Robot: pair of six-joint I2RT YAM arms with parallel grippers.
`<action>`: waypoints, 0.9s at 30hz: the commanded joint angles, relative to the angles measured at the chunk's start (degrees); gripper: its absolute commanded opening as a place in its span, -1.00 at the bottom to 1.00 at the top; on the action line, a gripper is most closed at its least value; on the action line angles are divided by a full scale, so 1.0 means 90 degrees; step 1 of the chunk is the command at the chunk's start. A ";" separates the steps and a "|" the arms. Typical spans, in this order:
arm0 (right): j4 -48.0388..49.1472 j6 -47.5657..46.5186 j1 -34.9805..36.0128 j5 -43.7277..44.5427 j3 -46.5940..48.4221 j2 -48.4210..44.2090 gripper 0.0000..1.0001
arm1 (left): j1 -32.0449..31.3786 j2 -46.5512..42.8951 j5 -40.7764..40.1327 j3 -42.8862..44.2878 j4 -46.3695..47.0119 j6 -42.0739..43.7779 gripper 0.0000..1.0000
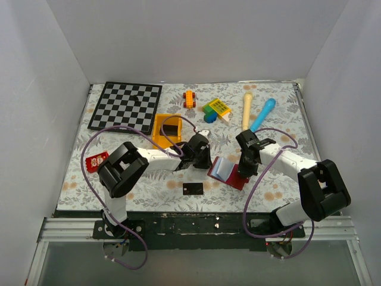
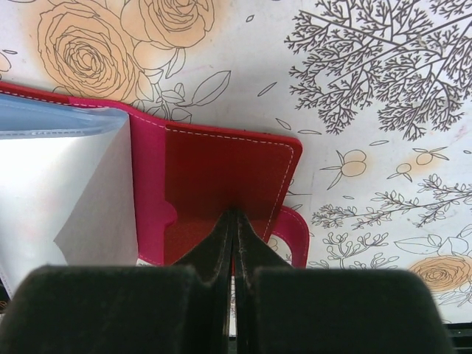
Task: Put the credit cards into the card holder
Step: Open the card holder at the center of the board.
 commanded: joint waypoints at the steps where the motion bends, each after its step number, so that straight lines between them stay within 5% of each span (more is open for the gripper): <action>1: -0.0076 0.0048 -0.0031 0.0048 0.0170 0.0047 -0.97 | -0.0170 0.0103 0.0110 0.0282 -0.0110 0.0264 -1.00; 27: 0.0314 0.0068 -0.0139 -0.0362 -0.0006 0.0223 -0.97 | -0.0697 0.0181 0.1164 0.1005 -0.0189 0.0762 -1.00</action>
